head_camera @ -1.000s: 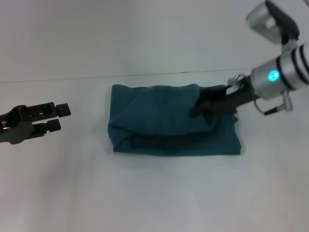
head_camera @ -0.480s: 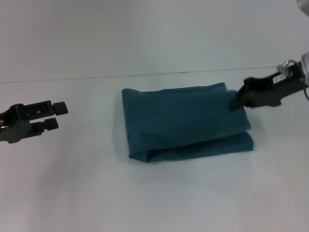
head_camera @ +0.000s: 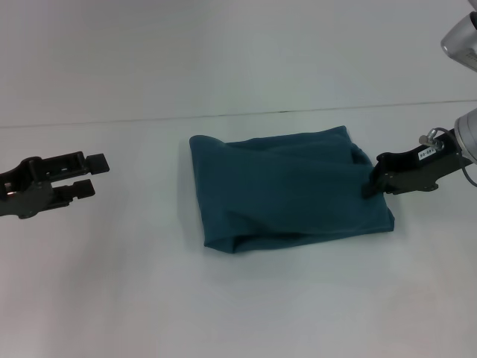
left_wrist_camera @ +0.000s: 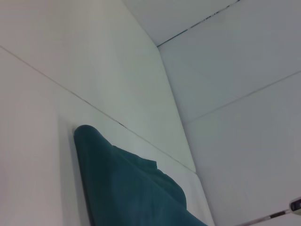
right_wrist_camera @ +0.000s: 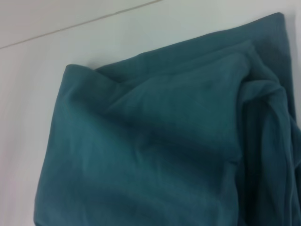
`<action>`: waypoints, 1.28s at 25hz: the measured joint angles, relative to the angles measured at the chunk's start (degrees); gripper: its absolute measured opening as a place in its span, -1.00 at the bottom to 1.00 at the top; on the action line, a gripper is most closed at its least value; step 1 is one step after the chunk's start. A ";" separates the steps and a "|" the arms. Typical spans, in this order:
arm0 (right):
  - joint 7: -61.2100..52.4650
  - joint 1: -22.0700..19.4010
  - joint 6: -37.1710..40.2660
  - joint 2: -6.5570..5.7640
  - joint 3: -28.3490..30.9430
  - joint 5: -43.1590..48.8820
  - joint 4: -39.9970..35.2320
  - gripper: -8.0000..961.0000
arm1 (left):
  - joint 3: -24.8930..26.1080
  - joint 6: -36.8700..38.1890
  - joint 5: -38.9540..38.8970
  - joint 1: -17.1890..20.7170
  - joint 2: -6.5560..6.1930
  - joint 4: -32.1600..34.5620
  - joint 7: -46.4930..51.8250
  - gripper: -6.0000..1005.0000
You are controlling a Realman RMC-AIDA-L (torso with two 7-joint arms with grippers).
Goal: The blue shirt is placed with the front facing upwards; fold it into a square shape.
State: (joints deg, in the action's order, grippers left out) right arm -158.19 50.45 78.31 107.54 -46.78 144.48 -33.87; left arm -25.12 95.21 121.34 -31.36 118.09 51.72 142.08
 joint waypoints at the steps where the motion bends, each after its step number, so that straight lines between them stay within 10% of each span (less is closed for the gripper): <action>1: -0.02 -0.02 -0.34 0.01 -0.04 0.01 0.11 -0.76 | 0.00 -0.14 -0.01 -0.01 0.00 -0.01 0.00 0.47; 16: -2.34 1.74 -7.36 3.27 -2.84 6.53 1.24 -0.71 | 0.01 -0.54 -0.12 -0.10 0.04 -0.88 0.05 0.47; 30: -4.73 0.97 -6.74 2.45 -0.70 7.13 -2.05 -0.67 | 0.07 -0.56 -0.24 0.05 0.03 -1.38 -0.08 0.47; 32: -4.74 0.84 -6.03 2.41 0.06 7.13 -3.00 -0.39 | 0.07 -0.56 -0.24 0.07 0.03 -1.37 -0.04 0.47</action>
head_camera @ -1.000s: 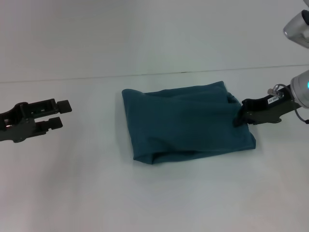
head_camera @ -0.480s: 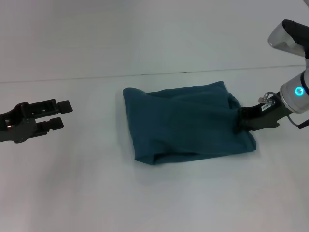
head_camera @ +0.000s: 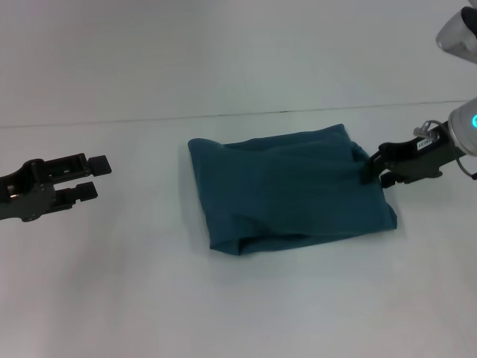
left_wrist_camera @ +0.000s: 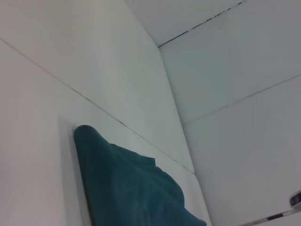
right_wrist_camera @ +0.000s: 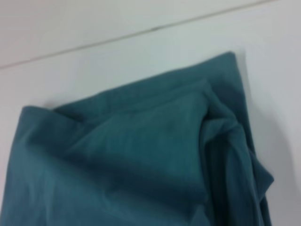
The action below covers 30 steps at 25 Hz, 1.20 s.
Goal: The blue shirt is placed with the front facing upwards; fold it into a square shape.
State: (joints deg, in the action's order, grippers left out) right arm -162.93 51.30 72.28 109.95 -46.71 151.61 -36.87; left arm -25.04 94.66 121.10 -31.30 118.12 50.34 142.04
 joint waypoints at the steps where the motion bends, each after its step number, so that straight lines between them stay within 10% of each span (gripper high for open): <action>1: -0.01 -0.09 0.32 -0.03 0.42 0.00 -0.63 -0.25 | 0.00 0.01 0.00 0.00 0.00 0.00 0.01 0.47; 30: 0.24 2.63 -17.40 3.59 1.38 0.23 4.97 -0.12 | 0.00 -1.32 0.01 -0.56 0.59 -0.46 -0.09 0.47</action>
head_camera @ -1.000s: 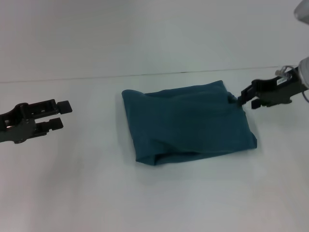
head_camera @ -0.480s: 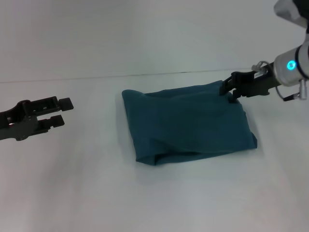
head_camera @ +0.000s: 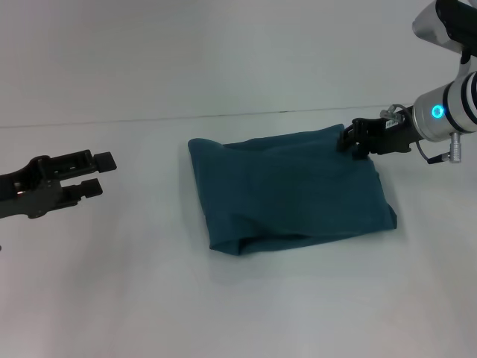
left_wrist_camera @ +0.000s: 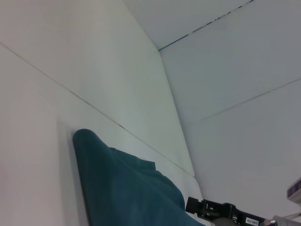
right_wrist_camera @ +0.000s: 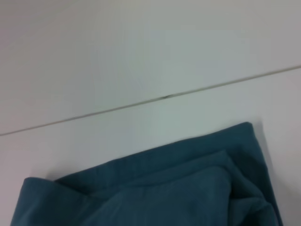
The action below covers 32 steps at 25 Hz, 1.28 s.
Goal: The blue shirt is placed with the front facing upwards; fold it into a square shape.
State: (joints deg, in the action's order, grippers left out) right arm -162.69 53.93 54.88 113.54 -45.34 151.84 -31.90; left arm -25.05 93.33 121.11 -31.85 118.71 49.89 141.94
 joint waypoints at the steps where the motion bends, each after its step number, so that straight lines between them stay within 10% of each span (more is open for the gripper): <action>1: 0.00 -0.09 -0.63 0.16 -0.02 -0.04 0.01 -0.12 | 0.00 -0.04 0.00 -0.04 0.02 -0.20 -0.06 0.47; 17: 0.34 0.80 -4.75 0.98 0.03 -0.32 3.03 -0.15 | 0.00 -0.18 0.00 -0.23 0.03 -0.95 -0.27 0.47; 28: 0.16 0.55 -2.90 0.83 0.67 -0.92 1.17 -0.91 | -0.09 -0.17 0.00 -0.23 0.03 -1.04 -0.27 0.47; 32: 0.20 -0.17 -0.69 0.67 0.79 -2.83 -1.38 -0.91 | -0.09 -0.17 0.00 -0.17 0.03 -1.03 -0.27 0.47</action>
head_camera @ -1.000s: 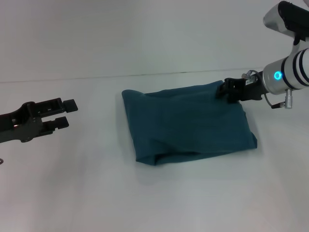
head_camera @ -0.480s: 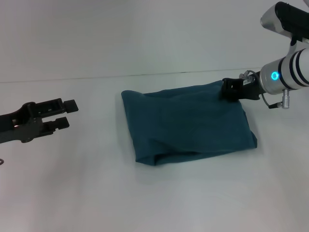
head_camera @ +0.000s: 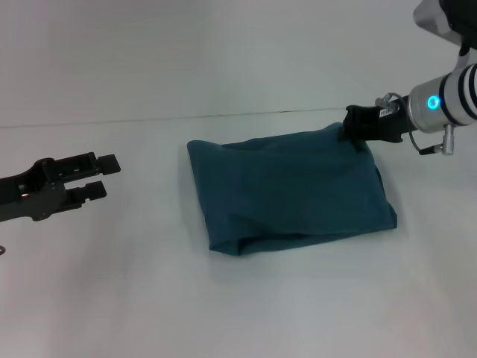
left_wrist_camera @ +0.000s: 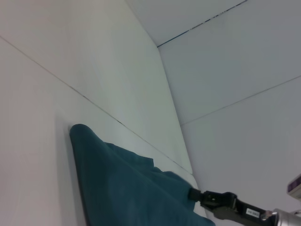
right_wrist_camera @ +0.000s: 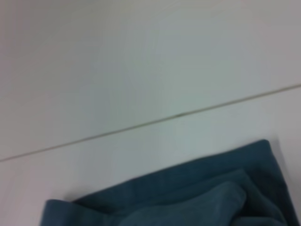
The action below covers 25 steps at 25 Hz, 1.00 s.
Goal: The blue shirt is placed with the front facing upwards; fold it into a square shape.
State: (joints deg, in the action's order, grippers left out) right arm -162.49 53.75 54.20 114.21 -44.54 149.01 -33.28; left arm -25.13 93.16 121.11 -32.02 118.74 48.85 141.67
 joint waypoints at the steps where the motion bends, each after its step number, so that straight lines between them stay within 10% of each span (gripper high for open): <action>1: 0.00 -0.23 0.60 -0.01 0.00 -0.56 -0.83 -0.91 | 0.00 0.00 0.00 0.05 0.00 0.00 0.00 0.47; 25: -0.38 -1.89 -5.36 -0.42 0.02 -1.90 -0.06 -0.92 | 0.08 -0.33 0.00 0.15 0.00 -0.11 0.00 0.47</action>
State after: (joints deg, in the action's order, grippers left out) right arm -162.87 51.86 48.83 113.79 -44.52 147.11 -33.34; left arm -25.05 92.83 121.11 -31.87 118.74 48.75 141.68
